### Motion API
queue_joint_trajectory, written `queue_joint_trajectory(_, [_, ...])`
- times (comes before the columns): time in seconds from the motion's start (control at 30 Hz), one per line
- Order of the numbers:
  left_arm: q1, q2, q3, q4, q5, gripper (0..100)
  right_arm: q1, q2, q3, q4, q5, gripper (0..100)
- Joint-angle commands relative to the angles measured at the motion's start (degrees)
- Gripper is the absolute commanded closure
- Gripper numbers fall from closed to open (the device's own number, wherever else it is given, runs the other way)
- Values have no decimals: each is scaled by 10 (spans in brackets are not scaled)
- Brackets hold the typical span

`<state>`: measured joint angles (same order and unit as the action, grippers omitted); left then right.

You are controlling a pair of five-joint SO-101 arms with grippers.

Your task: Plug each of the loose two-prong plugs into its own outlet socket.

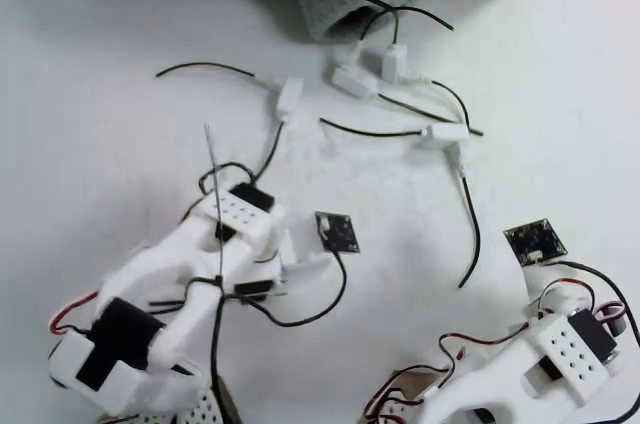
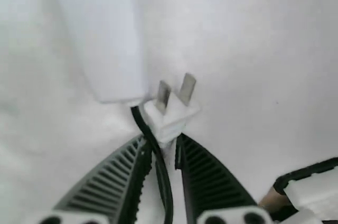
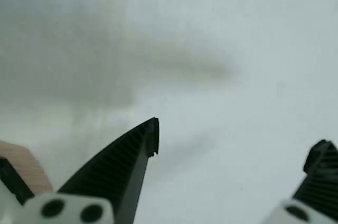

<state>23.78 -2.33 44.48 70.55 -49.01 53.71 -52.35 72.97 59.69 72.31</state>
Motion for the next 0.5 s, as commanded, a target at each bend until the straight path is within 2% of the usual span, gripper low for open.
queue_joint_trajectory(0.0, [11,-33,-14,-9,5,977,-2,-9,-4,-7,2,580])
queue_joint_trajectory(0.13, [11,-149,-11,-3,6,977,-2,-9,-4,-7,2,580])
queue_joint_trajectory(0.37, [11,-435,-8,21,7,977,-3,-9,-5,-8,2,580])
queue_joint_trajectory(0.47, [11,-542,29,17,7,977,-3,-9,-3,-33,2,580])
